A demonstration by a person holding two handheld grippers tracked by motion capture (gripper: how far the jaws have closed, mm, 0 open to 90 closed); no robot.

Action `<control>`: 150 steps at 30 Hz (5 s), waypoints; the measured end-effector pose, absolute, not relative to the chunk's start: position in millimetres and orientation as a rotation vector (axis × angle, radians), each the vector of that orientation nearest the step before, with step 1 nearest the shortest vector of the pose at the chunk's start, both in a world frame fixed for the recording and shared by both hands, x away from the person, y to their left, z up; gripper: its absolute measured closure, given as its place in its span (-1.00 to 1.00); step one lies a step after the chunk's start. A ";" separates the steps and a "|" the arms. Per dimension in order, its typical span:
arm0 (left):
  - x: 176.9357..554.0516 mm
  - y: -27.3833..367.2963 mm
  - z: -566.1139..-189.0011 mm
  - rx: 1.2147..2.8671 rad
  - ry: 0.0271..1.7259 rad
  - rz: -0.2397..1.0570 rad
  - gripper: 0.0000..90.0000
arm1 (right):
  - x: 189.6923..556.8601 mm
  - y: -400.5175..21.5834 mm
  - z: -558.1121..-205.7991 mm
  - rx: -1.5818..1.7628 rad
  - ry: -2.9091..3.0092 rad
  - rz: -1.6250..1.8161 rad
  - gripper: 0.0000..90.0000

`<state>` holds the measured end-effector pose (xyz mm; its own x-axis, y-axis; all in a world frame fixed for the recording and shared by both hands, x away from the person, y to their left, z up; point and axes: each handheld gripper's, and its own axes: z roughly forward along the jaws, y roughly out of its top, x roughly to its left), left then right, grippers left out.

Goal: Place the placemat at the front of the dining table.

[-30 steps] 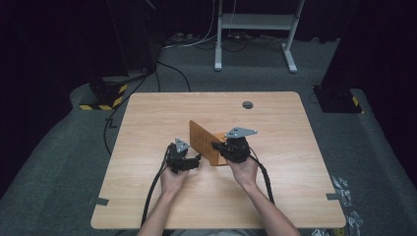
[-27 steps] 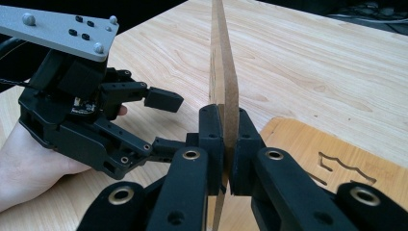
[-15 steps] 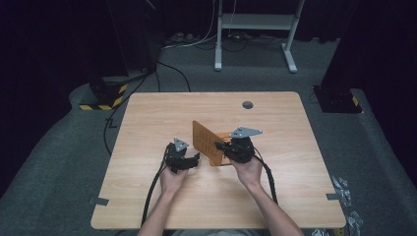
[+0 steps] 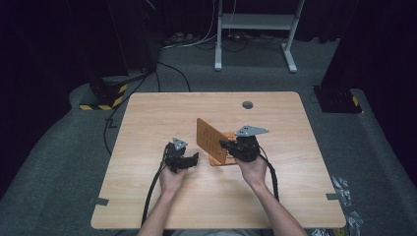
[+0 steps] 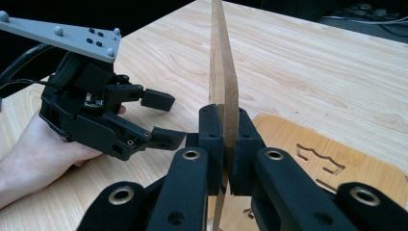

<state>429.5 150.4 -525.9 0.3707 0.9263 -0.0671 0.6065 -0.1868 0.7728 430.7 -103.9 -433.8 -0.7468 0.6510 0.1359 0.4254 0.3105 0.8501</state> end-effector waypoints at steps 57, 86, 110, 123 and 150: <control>431.1 144.4 -526.7 1.980 1.293 0.580 -0.40 | 430.8 -171.2 -400.8 1.036 2.208 1.399 0.92; 431.2 144.4 -526.9 1.980 1.291 0.579 -0.41 | 432.1 -215.7 -395.7 1.130 2.101 1.375 0.92; 431.2 144.2 -526.9 1.979 1.292 0.577 -0.41 | 430.0 -238.5 -391.0 1.162 2.061 1.323 0.92; 431.2 144.3 -526.9 1.979 1.292 0.578 -0.41 | 428.2 -251.7 -390.6 1.196 2.034 1.307 0.92; 431.2 144.3 -526.9 1.979 1.291 0.578 -0.41 | 428.5 -280.1 -390.7 1.263 1.974 1.276 0.93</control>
<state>431.2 144.3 -526.9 0.4050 0.9143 -0.0058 0.6050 -0.2632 0.7515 428.5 -280.1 -390.7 -0.4665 0.8799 0.0905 0.4437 0.1442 0.8845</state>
